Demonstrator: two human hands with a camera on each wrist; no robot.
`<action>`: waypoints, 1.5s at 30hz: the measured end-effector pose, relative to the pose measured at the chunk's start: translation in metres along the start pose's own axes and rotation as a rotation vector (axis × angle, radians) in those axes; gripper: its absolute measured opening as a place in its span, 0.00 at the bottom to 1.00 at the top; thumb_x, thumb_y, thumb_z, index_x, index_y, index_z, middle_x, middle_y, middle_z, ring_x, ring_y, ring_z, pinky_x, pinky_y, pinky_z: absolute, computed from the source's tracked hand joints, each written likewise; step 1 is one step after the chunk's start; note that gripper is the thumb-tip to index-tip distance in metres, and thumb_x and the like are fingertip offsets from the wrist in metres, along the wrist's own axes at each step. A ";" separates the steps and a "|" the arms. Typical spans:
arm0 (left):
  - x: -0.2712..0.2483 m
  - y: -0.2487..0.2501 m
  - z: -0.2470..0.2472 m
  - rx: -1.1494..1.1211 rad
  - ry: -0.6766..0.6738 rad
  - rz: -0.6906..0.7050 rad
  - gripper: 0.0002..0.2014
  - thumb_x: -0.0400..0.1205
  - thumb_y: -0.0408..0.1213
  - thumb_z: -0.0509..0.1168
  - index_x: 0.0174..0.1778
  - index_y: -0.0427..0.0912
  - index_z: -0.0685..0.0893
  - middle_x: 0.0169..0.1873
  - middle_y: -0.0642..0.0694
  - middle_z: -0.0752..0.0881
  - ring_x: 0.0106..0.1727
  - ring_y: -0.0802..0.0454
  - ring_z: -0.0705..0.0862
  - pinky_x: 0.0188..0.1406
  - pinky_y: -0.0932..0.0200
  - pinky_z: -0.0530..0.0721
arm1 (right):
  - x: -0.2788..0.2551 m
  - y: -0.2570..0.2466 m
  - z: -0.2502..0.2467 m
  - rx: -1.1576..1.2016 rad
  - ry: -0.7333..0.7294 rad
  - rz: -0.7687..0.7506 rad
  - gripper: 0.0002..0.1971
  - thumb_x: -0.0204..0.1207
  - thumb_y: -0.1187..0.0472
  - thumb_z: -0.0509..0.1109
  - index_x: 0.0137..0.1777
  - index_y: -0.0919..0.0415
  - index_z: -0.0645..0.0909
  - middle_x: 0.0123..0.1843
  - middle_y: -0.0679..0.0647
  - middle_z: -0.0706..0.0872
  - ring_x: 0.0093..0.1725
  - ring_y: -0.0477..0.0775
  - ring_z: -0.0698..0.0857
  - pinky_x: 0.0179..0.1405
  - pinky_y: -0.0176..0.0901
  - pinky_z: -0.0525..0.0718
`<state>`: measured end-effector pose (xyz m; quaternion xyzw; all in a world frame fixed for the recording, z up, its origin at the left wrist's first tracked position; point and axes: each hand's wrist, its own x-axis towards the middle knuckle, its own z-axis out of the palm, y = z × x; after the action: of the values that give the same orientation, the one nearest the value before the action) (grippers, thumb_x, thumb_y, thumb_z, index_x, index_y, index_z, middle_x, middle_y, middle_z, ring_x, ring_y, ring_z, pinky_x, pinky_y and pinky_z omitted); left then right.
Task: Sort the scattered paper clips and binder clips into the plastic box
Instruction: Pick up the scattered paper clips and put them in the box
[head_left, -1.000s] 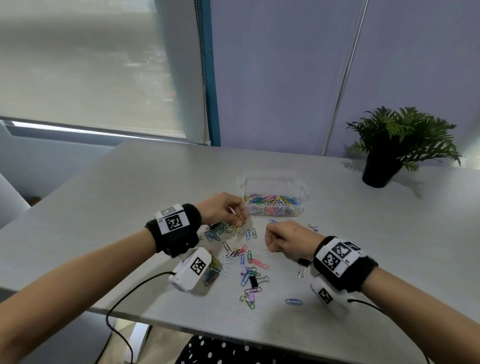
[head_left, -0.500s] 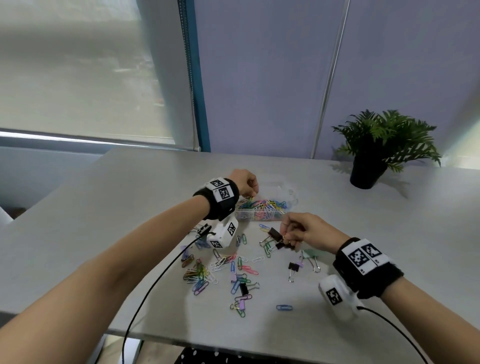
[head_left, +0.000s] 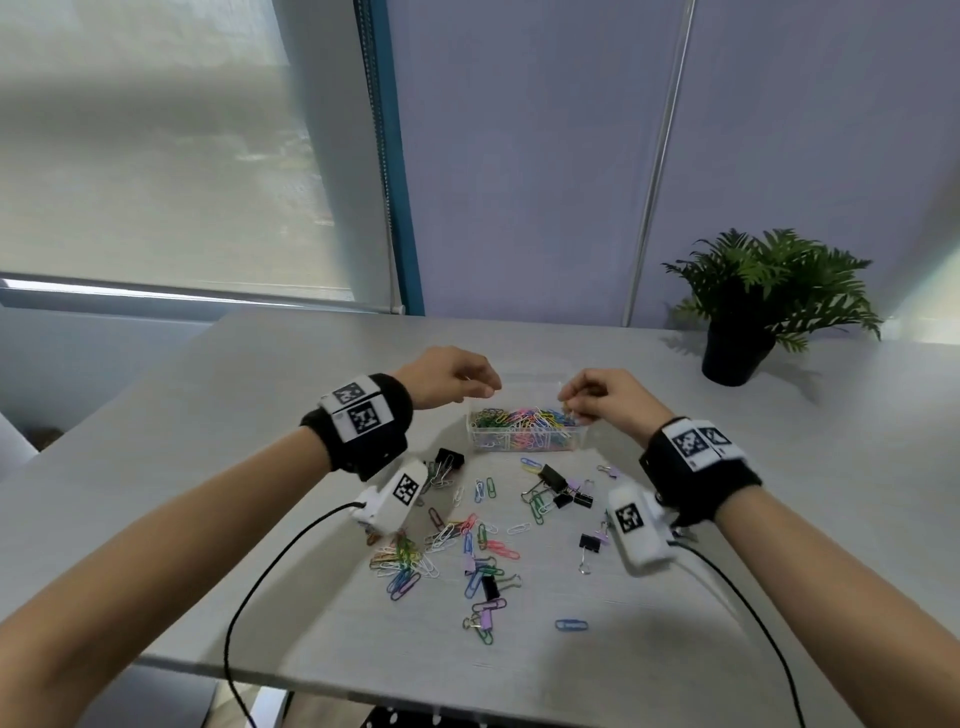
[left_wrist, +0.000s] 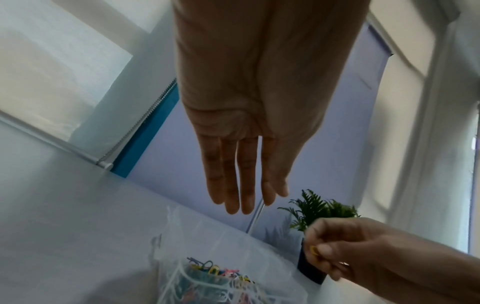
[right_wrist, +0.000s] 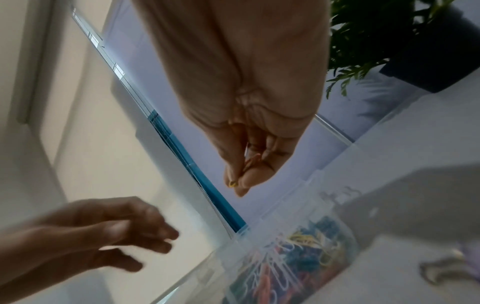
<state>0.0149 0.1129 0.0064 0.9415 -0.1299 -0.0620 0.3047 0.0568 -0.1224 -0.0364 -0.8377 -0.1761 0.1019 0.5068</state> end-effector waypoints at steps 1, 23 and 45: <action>-0.009 0.001 -0.003 0.006 -0.011 0.004 0.11 0.82 0.34 0.64 0.59 0.39 0.84 0.56 0.43 0.87 0.54 0.50 0.83 0.55 0.56 0.84 | 0.009 -0.001 0.001 -0.022 0.023 -0.004 0.12 0.74 0.78 0.64 0.37 0.60 0.80 0.36 0.58 0.84 0.36 0.51 0.82 0.33 0.27 0.83; -0.134 -0.041 0.057 0.317 -0.310 -0.208 0.29 0.72 0.39 0.74 0.68 0.42 0.72 0.60 0.43 0.74 0.50 0.54 0.76 0.52 0.63 0.74 | -0.134 -0.001 0.058 -0.952 -0.637 -0.203 0.14 0.74 0.53 0.69 0.56 0.55 0.72 0.46 0.44 0.70 0.44 0.47 0.69 0.41 0.44 0.66; -0.080 -0.023 0.059 0.112 -0.131 -0.102 0.06 0.77 0.28 0.67 0.49 0.36 0.84 0.42 0.44 0.90 0.34 0.61 0.82 0.38 0.76 0.79 | -0.130 -0.015 0.102 -0.876 -0.550 -0.675 0.03 0.79 0.62 0.61 0.49 0.62 0.73 0.51 0.57 0.78 0.51 0.57 0.72 0.37 0.56 0.79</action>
<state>-0.0689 0.1203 -0.0517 0.9564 -0.1049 -0.1317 0.2388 -0.1006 -0.0848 -0.0712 -0.8091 -0.5812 0.0664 0.0558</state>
